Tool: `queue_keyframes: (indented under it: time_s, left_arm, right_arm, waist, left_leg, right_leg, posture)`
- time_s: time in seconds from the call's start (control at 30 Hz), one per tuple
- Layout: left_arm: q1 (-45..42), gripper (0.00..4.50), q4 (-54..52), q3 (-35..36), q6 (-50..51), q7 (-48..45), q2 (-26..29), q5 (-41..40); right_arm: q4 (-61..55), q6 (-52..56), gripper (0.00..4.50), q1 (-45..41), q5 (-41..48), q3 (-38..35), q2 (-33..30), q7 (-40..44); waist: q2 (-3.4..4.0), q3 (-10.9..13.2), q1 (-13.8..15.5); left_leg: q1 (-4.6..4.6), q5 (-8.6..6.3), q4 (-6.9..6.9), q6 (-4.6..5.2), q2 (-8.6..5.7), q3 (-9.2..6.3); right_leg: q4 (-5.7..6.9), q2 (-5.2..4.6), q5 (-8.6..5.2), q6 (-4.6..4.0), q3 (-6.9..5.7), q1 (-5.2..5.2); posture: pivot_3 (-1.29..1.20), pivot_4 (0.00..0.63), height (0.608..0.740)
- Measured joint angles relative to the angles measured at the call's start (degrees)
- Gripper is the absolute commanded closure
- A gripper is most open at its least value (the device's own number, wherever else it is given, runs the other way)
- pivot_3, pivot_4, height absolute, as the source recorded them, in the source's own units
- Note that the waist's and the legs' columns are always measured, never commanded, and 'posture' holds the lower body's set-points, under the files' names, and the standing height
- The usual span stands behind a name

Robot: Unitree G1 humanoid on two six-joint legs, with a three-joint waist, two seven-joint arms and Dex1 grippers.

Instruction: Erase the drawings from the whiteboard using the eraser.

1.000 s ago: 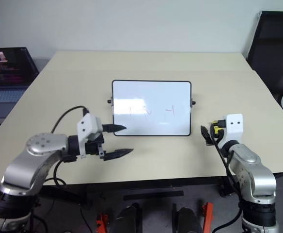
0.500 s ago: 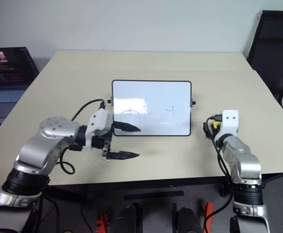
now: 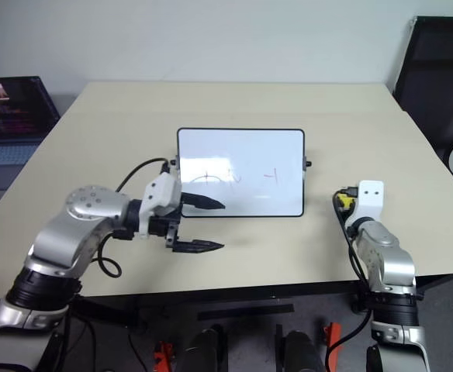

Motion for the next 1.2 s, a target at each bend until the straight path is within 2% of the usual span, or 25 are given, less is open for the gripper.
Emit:
queue_keyframes:
  time_s: [0.03,0.33,0.6,0.73,0.83,0.97,1.03,1.2]
  left_arm:
    - [0.4,0.0,0.0,0.2,0.0,0.1,0.2,0.0]
    - [3.2,0.0,-0.1,2.6,2.0,4.6,0.4,0.0]
    - [4.3,0.0,-2.7,5.9,8.8,10.7,0.4,-1.3]
    - [4.0,0.0,-3.3,8.8,12.9,12.7,0.6,-3.4]
    - [3.4,0.0,-3.3,8.8,14.0,13.0,1.1,-3.5]
    - [2.0,0.0,-3.1,8.6,14.2,13.3,1.7,-3.5]
    - [1.8,0.0,-3.0,8.5,14.2,13.5,1.7,-3.5]
    - [1.8,0.0,-3.0,8.4,14.8,13.5,2.0,-3.5]
  right_arm:
    - [0.0,-0.2,3.56,0.0,-0.1,0.0,0.0,0.0]
    - [-0.7,-0.6,3.59,0.3,-1.6,1.4,-0.5,1.2]
    - [-22.0,7.0,3.62,2.6,3.1,4.1,-6.3,10.0]
    - [-29.2,10.1,3.62,1.4,3.9,9.9,-9.1,13.1]
    - [-27.9,7.5,3.62,-3.8,-0.7,17.8,-10.3,13.9]
    - [-19.2,0.5,3.62,-10.4,-8.8,26.5,-8.7,13.7]
    - [-14.0,-2.4,3.63,-12.5,-11.6,28.5,-7.0,13.3]
    - [-5.0,-8.0,3.63,-13.7,-17.5,29.7,-6.0,12.6]
  waist:
    - [0.0,0.0,0.0]
    - [0.0,0.0,0.0]
    - [0.06,0.0,0.1]
    - [0.06,0.0,-0.1]
    - [0.06,0.0,-0.1]
    - [0.02,0.0,0.0]
    - [0.02,0.0,0.1]
    - [0.02,0.0,0.2]
  left_leg:
    - [0.0,0.0,0.0,0.0,0.0,0.0]
    - [0.01,0.0,0.01,0.01,0.0,0.03]
    - [0.01,0.0,0.01,0.0,0.02,0.05]
    - [0.04,0.0,0.06,0.0,0.03,0.06]
    - [0.04,0.02,0.09,0.03,0.02,0.07]
    - [0.03,0.02,0.08,0.03,0.02,0.09]
    - [0.01,0.02,0.05,0.03,0.01,0.09]
    - [-0.01,0.02,0.02,0.03,0.01,0.1]
  right_leg:
    - [0.0,0.0,0.0,0.0,0.0,0.0]
    - [0.01,0.0,0.01,0.02,0.04,-0.01]
    - [0.01,0.01,0.01,0.03,0.06,-0.01]
    - [0.03,0.01,-0.08,-0.15,0.08,-0.01]
    - [0.03,0.01,-0.11,-0.28,0.1,-0.03]
    - [-0.01,0.01,-0.11,-0.25,0.11,-0.01]
    - [-0.02,0.01,0.08,0.09,0.1,-0.02]
    - [-0.02,0.01,0.08,0.1,0.1,-0.04]
  posture:
    - [0.0,0.15,0.74]
    - [0.0,0.15,0.74]
    - [0.0,0.15,0.74]
    - [0.0,0.15,0.74]
    - [0.0,0.15,0.74]
    - [0.0,0.15,0.74]
    - [0.0,0.15,0.74]
    - [0.0,0.15,0.74]
